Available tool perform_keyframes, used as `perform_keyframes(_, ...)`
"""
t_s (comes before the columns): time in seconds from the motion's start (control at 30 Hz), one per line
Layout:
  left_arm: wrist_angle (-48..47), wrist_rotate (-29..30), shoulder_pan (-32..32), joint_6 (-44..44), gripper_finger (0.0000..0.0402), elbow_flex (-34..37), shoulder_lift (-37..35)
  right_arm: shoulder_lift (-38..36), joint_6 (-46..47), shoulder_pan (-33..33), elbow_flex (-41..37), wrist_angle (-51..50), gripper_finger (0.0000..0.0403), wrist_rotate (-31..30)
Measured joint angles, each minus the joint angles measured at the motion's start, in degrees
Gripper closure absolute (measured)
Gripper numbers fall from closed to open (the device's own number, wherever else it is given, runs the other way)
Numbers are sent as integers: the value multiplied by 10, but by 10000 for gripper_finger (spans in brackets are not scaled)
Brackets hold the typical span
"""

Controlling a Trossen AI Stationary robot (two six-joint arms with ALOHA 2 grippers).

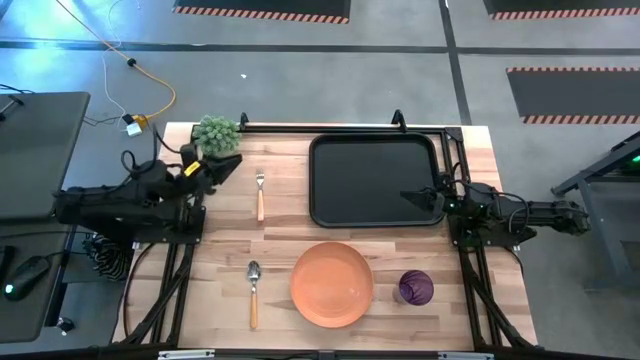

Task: Pick and place plate/cup/fork/spoon on tray
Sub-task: Put the yellow fork on the black serving tray

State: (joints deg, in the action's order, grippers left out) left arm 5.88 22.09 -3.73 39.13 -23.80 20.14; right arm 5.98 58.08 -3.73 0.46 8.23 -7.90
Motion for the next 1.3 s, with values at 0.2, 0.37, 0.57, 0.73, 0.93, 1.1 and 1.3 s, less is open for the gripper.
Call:
perform_keyframes(0.2, -80, 20, -3, -25, 282, -90, 73, 0, -1, 0, 0, 2, 336, 4)
perform_keyframes(0.37, -144, 21, -26, -41, 268, -148, 104, 0, -1, 0, 0, 2, 324, -4)
perform_keyframes(0.57, -144, 12, -49, -89, 242, -183, 136, 0, -19, 0, 7, 2, 292, -12)
perform_keyframes(0.73, -67, 4, -53, -166, 234, -186, 166, 0, -27, 0, 23, 14, 275, -59)
perform_keyframes(0.93, -36, 5, -53, -146, 238, -186, 206, 0, -35, 0, 24, 79, 273, -76)
perform_keyframes(1.1, -96, 9, -53, -50, 243, -186, 236, 0, -44, 0, 25, 97, 273, -55)
perform_keyframes(1.3, -207, 9, -61, 57, 250, -186, 259, 0, -56, 0, 25, 99, 273, -55)
